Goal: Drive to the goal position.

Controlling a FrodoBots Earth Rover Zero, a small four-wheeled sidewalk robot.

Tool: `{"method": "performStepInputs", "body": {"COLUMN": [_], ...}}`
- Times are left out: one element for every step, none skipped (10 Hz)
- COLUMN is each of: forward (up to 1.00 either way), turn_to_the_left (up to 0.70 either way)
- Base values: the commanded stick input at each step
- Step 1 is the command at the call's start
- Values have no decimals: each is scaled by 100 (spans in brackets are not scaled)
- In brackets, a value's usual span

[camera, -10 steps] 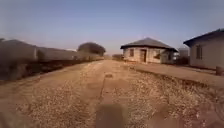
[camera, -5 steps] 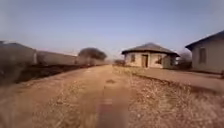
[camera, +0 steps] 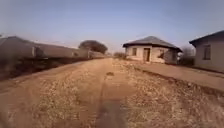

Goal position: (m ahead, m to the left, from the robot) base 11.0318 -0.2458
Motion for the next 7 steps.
{"method": "performStepInputs", "body": {"forward": [70,70,70,70,70,70,70], "turn_to_the_left": [0,0,0,0,0,0,0]}}
